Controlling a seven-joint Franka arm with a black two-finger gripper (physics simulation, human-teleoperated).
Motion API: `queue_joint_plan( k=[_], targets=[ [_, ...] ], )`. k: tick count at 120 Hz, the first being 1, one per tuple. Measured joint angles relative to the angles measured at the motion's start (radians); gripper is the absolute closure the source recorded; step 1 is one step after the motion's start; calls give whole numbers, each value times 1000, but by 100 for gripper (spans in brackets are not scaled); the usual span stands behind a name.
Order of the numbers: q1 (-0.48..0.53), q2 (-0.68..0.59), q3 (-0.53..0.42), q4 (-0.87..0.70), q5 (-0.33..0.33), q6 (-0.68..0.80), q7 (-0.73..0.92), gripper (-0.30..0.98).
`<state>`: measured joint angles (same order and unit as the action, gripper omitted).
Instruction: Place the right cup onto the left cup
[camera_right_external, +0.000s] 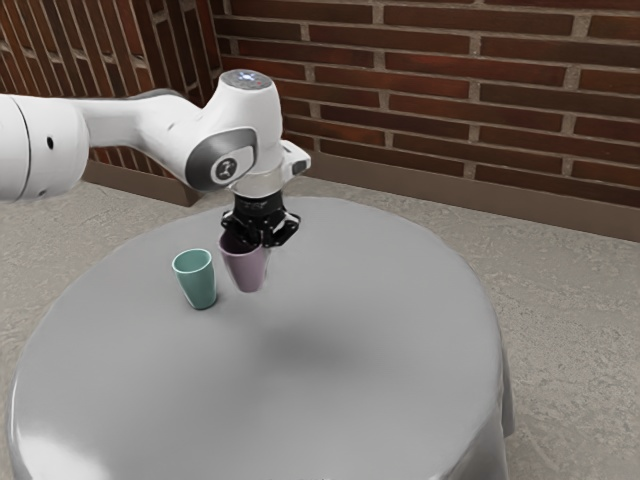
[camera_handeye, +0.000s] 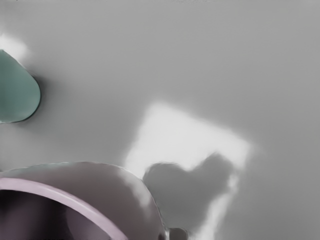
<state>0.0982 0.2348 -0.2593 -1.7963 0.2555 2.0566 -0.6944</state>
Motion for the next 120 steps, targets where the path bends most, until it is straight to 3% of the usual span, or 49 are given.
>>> queue_joint_plan(
  k=[53,120],
  targets=[
    [3,11,206,95,-48,-30,230,78],
    [9,101,275,166,-123,-25,471,78]
  ],
)
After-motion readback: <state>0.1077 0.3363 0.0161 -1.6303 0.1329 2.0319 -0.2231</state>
